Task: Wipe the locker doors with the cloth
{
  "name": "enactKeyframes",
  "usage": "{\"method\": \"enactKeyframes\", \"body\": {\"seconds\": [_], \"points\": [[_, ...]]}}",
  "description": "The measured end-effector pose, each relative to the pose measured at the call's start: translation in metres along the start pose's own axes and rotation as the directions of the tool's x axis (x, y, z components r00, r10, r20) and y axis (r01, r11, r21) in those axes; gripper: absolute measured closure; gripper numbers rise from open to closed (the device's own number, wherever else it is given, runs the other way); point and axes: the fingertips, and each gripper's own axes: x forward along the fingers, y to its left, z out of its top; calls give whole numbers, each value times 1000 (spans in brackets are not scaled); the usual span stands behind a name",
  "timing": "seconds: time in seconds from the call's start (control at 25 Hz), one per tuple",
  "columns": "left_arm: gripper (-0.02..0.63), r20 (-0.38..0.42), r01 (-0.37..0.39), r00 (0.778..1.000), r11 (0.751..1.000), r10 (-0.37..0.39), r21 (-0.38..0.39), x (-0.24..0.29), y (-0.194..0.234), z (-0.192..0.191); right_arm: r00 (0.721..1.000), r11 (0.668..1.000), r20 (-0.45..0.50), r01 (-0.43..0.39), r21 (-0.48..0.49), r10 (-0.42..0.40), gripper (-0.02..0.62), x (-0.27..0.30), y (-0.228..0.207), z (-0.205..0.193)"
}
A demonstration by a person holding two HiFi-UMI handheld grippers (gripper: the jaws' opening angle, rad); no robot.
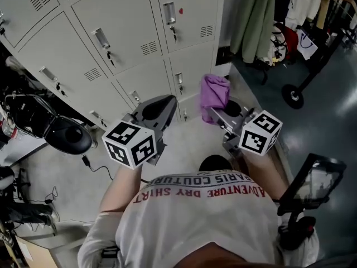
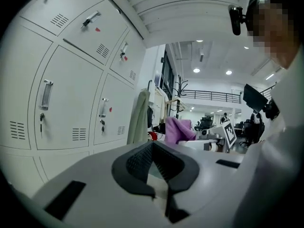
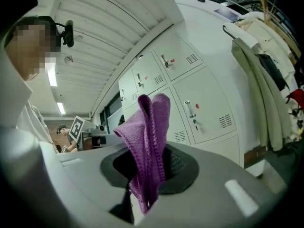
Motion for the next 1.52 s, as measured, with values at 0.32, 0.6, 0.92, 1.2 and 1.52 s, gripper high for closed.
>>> {"method": "enactKeyframes", "body": {"seconds": [0.32, 0.6, 0.92, 1.2, 1.52], "points": [[604, 55, -8, 998, 999, 5, 51, 41, 25, 53, 998, 994, -4, -56, -89, 56, 531, 38, -33, 54], [604, 86, -50, 995, 999, 49, 14, 97, 81, 85, 990, 987, -6, -138, -82, 138, 531, 90, -98, 93], [604, 74, -140, 988, 989, 136, 51, 122, 116, 110, 980, 975, -19, -201, -96, 200, 531, 140, -136, 130], [604, 78, -170, 983, 985, 166, 41, 122, 142, 122, 975, 970, -62, -219, -102, 213, 531, 174, -144, 135], [603, 76, -184, 981, 982, 181, 34, 122, 161, 131, 980, 953, -10, -194, -230, 197, 531, 214, -152, 185]]}}
